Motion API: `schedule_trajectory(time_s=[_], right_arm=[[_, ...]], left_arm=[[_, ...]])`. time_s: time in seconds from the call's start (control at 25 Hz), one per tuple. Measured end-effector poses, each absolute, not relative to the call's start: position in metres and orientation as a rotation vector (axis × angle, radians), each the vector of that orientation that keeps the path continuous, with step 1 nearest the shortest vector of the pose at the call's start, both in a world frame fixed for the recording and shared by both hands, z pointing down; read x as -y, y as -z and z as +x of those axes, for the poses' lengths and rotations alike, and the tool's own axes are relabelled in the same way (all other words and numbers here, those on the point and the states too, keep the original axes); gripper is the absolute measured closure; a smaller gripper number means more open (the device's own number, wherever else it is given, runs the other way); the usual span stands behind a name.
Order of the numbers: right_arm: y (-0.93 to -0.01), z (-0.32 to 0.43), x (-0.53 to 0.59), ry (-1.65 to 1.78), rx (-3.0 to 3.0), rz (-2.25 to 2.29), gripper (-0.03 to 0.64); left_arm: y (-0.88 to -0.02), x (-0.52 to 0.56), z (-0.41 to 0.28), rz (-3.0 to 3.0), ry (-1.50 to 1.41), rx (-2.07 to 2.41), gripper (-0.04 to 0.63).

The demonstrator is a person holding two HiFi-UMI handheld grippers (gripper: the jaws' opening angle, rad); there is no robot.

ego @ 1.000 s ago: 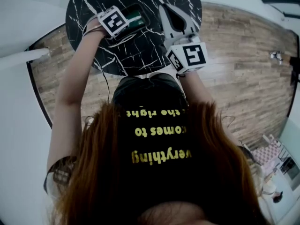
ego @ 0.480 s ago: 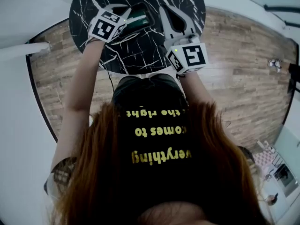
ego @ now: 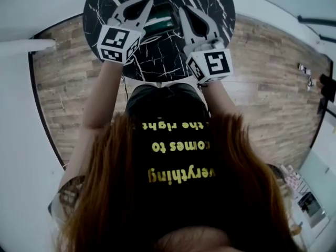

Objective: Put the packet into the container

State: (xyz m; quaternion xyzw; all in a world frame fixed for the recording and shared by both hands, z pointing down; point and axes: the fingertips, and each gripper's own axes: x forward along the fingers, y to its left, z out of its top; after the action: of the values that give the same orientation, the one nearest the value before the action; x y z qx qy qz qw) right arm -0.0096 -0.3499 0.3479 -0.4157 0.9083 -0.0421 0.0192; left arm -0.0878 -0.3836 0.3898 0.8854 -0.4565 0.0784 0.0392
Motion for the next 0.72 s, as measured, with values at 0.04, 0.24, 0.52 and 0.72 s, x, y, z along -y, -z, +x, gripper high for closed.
schedule_trajectory(time_s=[0.04,0.24,0.52,0.72], right_arm=[[-0.347,-0.012,0.350,0.127,-2.821,-1.286,0.598],[-0.345,-0.020,0.348,0.110,-2.830,-1.268,0.599],[-0.345,-0.022,0.344,0.112,-2.824,-1.258,0.599],[-0.348,-0.022,0.343,0.115,-2.826,-1.268,0.600]], left_arm=[[-0.387,0.380,-0.088,2.723,-0.220,1.415,0.595],[-0.368,0.368,-0.100,2.707,-0.053,1.508,0.595],[-0.334,0.337,-0.092,2.825,0.117,1.470,0.595],[-0.327,0.321,-0.083,2.869,0.166,1.439,0.595]])
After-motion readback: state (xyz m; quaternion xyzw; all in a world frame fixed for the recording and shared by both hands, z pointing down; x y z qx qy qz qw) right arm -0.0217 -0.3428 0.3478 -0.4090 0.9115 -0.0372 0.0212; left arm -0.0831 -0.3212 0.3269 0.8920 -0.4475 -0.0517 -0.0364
